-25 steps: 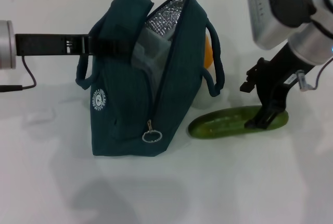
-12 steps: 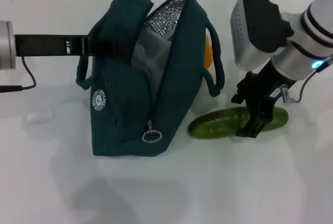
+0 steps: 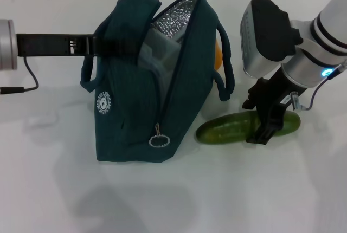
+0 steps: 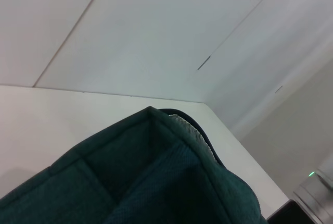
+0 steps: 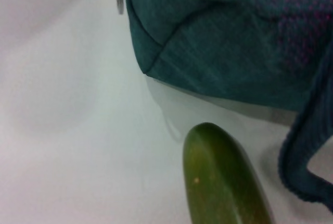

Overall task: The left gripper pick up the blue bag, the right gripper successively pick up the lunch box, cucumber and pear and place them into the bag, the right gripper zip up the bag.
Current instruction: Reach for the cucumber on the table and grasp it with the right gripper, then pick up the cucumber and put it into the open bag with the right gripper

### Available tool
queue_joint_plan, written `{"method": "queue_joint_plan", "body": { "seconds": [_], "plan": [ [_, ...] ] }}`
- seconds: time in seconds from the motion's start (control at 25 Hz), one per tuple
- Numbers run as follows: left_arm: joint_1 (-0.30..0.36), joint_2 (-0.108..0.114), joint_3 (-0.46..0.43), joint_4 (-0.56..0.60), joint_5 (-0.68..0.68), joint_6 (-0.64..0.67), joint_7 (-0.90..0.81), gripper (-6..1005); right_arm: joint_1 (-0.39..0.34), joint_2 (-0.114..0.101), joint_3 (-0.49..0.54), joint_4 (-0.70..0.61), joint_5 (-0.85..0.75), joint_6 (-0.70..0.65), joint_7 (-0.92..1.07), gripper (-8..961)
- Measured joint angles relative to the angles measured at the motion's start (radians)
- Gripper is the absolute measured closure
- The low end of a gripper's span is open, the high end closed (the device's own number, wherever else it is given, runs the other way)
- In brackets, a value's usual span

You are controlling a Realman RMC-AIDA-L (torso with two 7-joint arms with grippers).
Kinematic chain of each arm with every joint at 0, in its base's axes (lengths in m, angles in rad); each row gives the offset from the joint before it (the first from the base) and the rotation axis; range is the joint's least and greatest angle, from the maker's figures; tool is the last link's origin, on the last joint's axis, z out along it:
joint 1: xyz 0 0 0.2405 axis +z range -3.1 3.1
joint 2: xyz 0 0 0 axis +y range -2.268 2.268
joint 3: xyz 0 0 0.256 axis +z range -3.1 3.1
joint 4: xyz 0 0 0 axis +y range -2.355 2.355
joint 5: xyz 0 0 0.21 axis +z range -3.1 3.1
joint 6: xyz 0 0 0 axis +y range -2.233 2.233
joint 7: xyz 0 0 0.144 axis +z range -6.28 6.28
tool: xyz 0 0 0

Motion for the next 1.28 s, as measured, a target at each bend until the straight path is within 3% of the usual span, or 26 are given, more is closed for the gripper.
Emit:
{"method": "queue_joint_plan", "body": {
  "seconds": [0.52,0.88,1.28],
  "plan": [
    [-0.001,0.000,-0.001,0.000,-0.002,0.000,0.004,966,0.007,0.000,-0.007,0.011,0.002,0.005,0.009,314],
    [0.018,0.010,-0.001,0.003,-0.025,0.002,0.000,966,-0.021,-0.009,-0.007,-0.054,-0.035,-0.067,0.053,379],
    [0.020,0.011,-0.001,0.005,-0.026,0.006,0.002,966,-0.097,-0.017,0.193,-0.128,-0.198,-0.145,0.074,379]
  ]
}}
